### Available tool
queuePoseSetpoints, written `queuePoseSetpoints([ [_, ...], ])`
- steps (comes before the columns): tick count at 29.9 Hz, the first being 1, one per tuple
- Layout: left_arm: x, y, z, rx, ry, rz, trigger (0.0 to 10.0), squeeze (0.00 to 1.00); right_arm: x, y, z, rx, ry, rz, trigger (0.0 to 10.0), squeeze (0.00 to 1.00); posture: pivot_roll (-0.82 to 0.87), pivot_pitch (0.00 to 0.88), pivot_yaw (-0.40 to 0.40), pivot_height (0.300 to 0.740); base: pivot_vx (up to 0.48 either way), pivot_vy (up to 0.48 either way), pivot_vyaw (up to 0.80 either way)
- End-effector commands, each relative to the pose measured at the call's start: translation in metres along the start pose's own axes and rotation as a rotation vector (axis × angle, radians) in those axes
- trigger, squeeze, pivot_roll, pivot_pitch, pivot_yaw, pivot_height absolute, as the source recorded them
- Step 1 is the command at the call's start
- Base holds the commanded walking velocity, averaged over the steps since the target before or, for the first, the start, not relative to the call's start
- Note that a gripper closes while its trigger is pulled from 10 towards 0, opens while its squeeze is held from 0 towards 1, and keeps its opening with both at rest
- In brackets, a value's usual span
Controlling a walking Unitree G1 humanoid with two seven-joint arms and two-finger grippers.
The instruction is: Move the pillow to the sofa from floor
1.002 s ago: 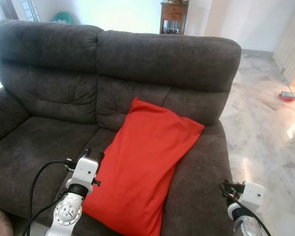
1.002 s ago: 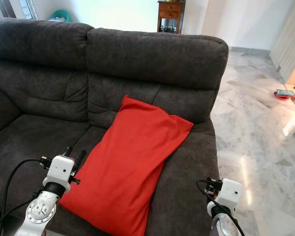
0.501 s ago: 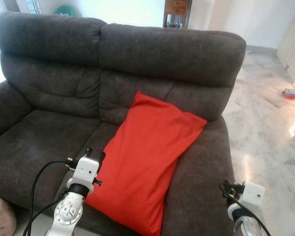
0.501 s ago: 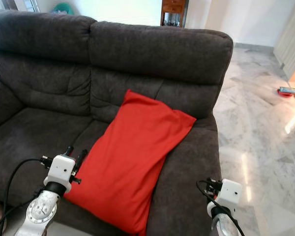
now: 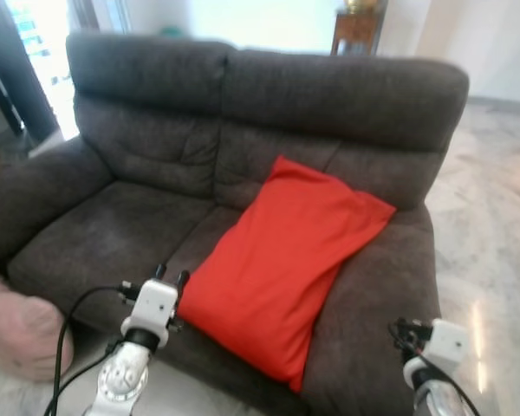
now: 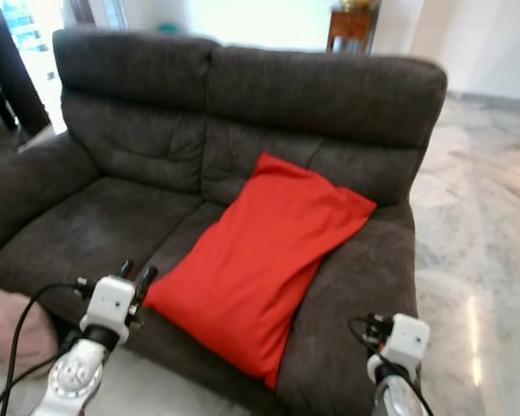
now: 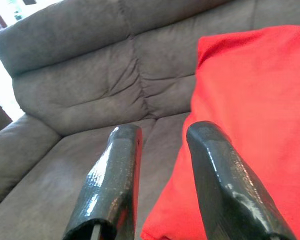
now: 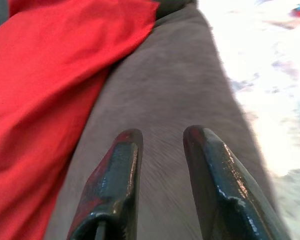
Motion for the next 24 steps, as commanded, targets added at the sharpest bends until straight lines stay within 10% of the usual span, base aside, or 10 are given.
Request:
queuePoseSetpoints([
  [1, 0.002, 0.004, 0.004, -0.018, 0.004, -0.002, 10.0, 0.00, -0.002, 0.001, 0.000, -0.009, -0.007, 0.003, 10.0, 0.00, 0.14, 0.000, -0.031, 0.738, -0.262, 0.000, 0.00],
  [24, 0.003, -0.006, 0.005, 0.037, 0.030, -0.059, 10.0, 0.00, -0.005, -0.002, -0.001, 0.016, -0.020, -0.004, 10.0, 0.00, 0.14, 0.000, -0.037, 0.738, -0.251, 0.000, 0.00],
])
Point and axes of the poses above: a point about 5 cm out from each wrist's last joint towards the gripper, its own z axis pointing out of the wrist towards the gripper, its own y axis along the axis of the wrist's last joint, x = y × z, the point moved 1 cm from there along z, pointing out of the wrist towards the gripper, and after that the axes turned 13 degrees about z, right-handed, at the moved point
